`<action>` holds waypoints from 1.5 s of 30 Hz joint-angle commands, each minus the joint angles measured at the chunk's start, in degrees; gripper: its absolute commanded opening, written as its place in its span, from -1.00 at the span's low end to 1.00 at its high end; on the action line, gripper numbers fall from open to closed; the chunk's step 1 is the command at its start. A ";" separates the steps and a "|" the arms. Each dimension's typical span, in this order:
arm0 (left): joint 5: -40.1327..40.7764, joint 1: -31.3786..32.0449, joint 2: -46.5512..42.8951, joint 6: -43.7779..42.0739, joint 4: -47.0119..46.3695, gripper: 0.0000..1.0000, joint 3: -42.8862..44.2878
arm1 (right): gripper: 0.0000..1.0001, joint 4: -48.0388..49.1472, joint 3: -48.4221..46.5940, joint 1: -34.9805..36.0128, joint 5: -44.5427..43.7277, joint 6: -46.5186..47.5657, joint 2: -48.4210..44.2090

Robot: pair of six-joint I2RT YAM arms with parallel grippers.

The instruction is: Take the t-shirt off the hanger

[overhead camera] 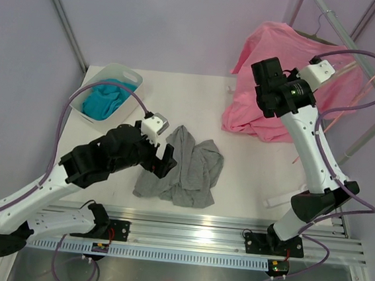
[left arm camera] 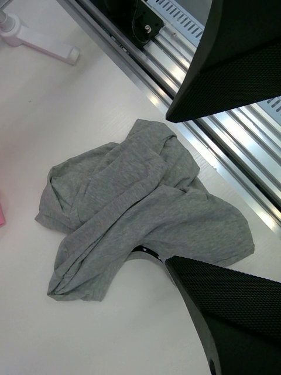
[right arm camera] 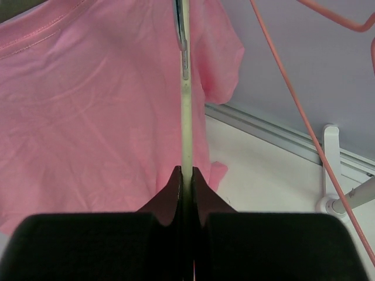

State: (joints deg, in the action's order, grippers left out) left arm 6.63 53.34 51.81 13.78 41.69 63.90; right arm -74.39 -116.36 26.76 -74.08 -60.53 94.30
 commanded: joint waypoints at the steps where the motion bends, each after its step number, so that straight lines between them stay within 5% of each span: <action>1: -3.11 0.10 -0.31 0.37 -4.94 0.98 -1.05 | -1.00 4.85 0.69 -0.13 -3.69 3.47 -3.50; 13: -5.05 0.10 -2.23 0.19 -5.57 0.98 -3.60 | -1.00 13.66 -0.01 -1.53 -2.30 12.81 -4.40; 27: -4.70 0.18 -6.99 -0.42 -6.36 0.97 -10.37 | -1.00 4.61 -4.32 -5.67 -1.77 -1.60 -0.52; 45: -3.55 0.10 -5.58 -0.69 -6.98 0.98 -9.85 | -1.00 22.71 3.86 -5.50 0.35 13.07 -6.94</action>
State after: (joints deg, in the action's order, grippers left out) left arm 2.81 53.34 46.02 13.72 37.56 53.47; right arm -55.53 -112.03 21.52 -71.77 -49.32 91.26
